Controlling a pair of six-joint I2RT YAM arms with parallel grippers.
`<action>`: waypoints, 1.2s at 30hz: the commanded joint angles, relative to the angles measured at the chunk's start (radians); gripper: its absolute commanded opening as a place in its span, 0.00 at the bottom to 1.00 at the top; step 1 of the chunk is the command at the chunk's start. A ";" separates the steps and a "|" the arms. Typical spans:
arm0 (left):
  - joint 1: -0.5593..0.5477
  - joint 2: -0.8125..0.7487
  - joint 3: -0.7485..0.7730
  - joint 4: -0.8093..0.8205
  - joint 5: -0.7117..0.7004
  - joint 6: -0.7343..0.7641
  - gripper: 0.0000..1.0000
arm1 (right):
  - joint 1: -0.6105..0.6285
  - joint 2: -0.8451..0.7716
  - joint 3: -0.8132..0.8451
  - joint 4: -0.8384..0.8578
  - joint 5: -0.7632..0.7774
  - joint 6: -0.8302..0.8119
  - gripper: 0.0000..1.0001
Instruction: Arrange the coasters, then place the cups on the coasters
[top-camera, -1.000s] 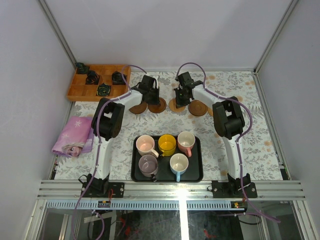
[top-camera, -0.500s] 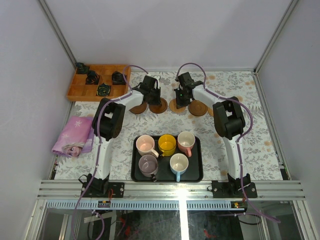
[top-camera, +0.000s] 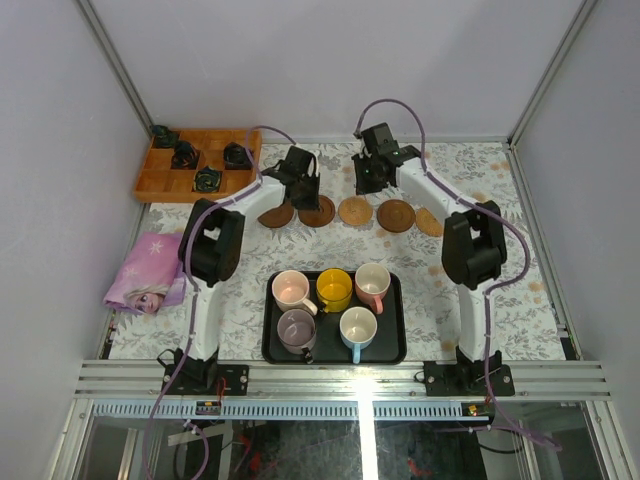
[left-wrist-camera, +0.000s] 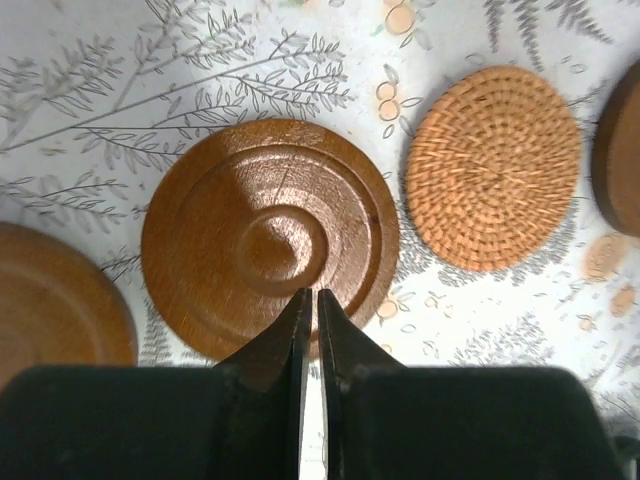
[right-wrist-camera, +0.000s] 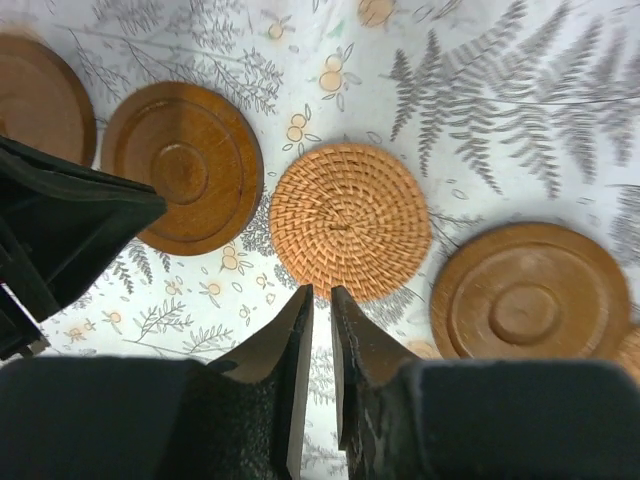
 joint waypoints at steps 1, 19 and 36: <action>0.002 -0.135 0.012 -0.041 -0.024 0.024 0.05 | 0.005 -0.171 -0.062 -0.002 0.138 -0.014 0.19; 0.006 -0.606 -0.585 0.221 -0.029 -0.055 0.21 | -0.050 -0.353 -0.529 0.016 0.311 0.102 0.14; 0.007 -0.707 -0.653 0.175 -0.130 -0.062 0.40 | -0.078 -0.201 -0.517 0.032 0.256 0.153 0.38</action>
